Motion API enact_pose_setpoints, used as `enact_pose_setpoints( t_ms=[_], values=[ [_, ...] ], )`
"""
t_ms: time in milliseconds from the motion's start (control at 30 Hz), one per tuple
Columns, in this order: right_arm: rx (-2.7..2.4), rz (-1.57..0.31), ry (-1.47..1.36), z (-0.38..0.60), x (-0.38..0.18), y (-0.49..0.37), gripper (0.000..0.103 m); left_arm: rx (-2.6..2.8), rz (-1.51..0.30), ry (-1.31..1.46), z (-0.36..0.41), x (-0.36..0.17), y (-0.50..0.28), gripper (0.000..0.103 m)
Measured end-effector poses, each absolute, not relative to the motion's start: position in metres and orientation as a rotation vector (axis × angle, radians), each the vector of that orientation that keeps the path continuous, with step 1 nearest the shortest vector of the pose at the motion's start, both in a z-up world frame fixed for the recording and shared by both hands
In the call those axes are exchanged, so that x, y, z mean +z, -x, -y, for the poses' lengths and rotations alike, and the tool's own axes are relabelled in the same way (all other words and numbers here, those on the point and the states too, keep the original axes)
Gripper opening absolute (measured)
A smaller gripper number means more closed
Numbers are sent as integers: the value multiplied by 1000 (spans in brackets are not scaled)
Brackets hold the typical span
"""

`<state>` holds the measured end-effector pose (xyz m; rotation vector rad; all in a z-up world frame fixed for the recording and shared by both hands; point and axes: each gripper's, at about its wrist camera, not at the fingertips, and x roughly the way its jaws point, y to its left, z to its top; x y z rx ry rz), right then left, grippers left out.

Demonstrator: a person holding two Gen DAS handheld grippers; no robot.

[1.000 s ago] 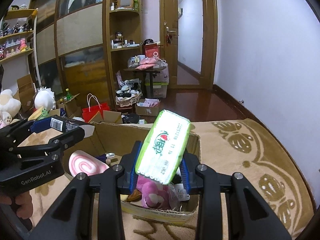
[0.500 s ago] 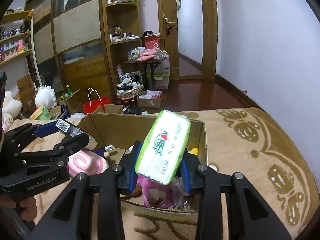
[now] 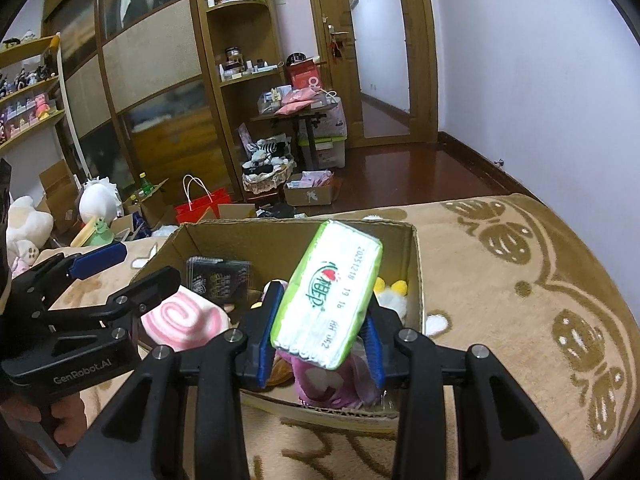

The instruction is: Organize soft objects

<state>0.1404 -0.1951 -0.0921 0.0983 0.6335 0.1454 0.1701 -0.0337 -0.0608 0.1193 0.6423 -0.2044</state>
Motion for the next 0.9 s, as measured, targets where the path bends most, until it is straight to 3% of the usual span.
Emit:
enact_pose_setpoints(
  t_ms=[200,300,767,867,900],
  values=[
    [155,-638,-108,196,-94,-141,43,-185,-648,-113,27,-59,-170,80],
    [160,-631,-106,194,-92,-139,54,-172,-650,-116,25,-58,-167,80],
    [130,-583,-75,196,-65,-112,71,-154,-621,-149,22,-38,-133,82],
    [122,-572,-69,199,-57,-104,74,-150,-610,-144,22,-31,-123,95],
    [115,-571,-66,199,-55,-102,80,-145,-597,-133,21,-28,-118,97]
  ],
)
